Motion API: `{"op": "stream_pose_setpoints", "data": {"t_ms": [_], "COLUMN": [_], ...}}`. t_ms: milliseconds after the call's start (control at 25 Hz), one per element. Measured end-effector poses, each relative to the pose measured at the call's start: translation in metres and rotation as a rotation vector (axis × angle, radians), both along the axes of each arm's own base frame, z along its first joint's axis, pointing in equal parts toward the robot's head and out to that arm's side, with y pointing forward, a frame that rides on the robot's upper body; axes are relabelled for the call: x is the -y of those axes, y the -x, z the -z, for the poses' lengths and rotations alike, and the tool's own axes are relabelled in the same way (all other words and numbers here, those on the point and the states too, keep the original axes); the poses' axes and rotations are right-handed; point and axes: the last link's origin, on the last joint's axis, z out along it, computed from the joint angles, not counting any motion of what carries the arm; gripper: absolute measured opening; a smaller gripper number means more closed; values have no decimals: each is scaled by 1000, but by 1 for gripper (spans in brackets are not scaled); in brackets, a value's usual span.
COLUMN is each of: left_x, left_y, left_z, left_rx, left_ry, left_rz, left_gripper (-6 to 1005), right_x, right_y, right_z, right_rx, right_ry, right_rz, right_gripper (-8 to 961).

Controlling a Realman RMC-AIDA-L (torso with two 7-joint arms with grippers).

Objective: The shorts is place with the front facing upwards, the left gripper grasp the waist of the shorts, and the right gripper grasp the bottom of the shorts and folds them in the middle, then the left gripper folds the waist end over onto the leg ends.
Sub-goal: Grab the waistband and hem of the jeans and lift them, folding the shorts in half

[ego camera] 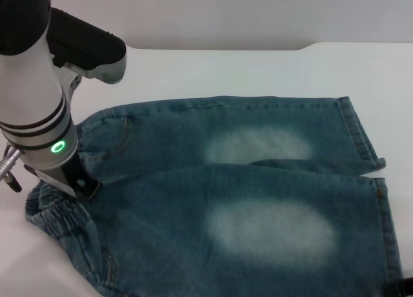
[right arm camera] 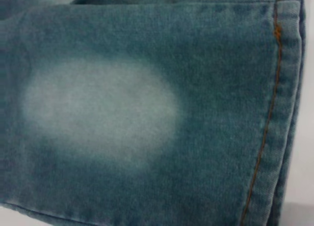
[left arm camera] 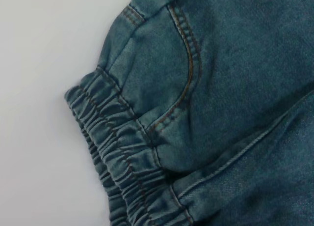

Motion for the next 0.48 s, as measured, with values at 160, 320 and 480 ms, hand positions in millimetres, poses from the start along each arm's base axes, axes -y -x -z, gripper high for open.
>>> {"op": "stream_pose_setpoints", "data": {"t_ms": [160, 320, 480], "left_x": [0, 1, 2], "left_y": [0, 1, 2], "left_z": [0, 1, 1], "left_rx": [-1, -5, -6], "left_ry": [2, 7, 8], "left_rz": [1, 2, -1], "left_gripper": [22, 22, 22], "right_x": [0, 0, 0], "right_y": [-1, 0, 0], "right_z": [0, 1, 2], "right_rx": [-6, -6, -6], "right_ry": [0, 2, 8], "right_rz": [-2, -5, -16], "right_gripper": [643, 502, 304]}}
